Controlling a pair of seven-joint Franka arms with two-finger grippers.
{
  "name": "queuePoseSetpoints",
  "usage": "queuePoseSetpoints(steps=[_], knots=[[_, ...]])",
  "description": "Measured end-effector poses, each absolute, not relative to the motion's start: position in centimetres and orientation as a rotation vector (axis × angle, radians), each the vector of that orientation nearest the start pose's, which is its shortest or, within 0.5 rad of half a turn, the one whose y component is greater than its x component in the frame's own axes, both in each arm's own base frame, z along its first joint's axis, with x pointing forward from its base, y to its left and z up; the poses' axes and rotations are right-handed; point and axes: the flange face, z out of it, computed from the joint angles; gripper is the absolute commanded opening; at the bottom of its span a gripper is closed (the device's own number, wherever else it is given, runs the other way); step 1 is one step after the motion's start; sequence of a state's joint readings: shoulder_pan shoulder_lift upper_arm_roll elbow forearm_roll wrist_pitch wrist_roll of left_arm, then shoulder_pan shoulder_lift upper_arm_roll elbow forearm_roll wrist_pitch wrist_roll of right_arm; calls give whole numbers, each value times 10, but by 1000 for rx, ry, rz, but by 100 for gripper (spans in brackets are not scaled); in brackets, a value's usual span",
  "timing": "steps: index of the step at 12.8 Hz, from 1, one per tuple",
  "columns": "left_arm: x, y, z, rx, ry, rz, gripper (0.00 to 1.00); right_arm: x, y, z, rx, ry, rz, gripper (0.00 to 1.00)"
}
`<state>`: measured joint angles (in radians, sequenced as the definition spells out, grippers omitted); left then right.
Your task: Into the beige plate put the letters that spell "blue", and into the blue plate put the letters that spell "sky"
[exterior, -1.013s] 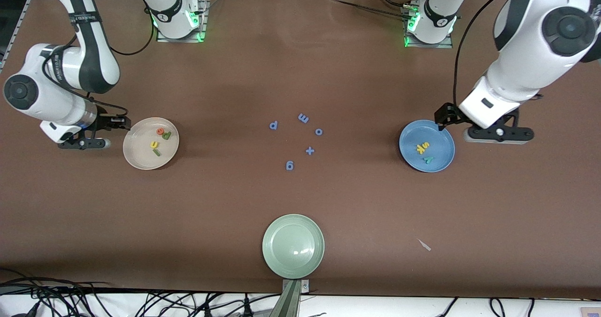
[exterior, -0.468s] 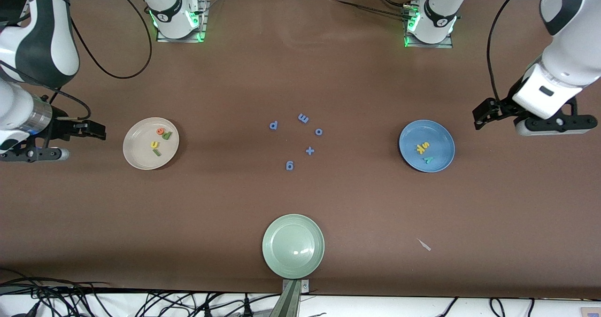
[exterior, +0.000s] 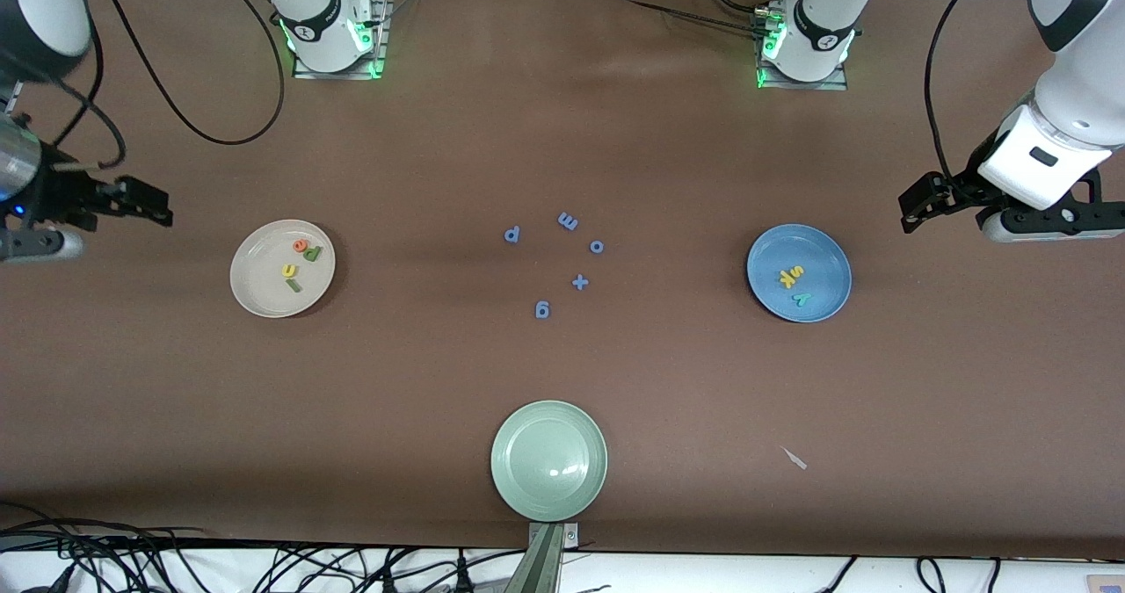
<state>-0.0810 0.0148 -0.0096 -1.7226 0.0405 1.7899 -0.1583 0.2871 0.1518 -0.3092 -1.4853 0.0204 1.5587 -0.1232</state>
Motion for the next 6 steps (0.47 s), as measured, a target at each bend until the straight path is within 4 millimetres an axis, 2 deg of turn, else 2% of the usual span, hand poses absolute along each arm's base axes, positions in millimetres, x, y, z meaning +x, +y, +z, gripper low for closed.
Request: queuePoseSetpoints(steps=[1,3,6], knots=[[570,-46,563,-3105,-98,-74,100,589,8,593,-3149,-178,126,100],[568,-43,564,-3104,-105,-56,100,575,15,606,-3132,-198,152,100],[566,-42,564,-3102,-105,-38,100,562,6,609,-3117,-186,164,100]])
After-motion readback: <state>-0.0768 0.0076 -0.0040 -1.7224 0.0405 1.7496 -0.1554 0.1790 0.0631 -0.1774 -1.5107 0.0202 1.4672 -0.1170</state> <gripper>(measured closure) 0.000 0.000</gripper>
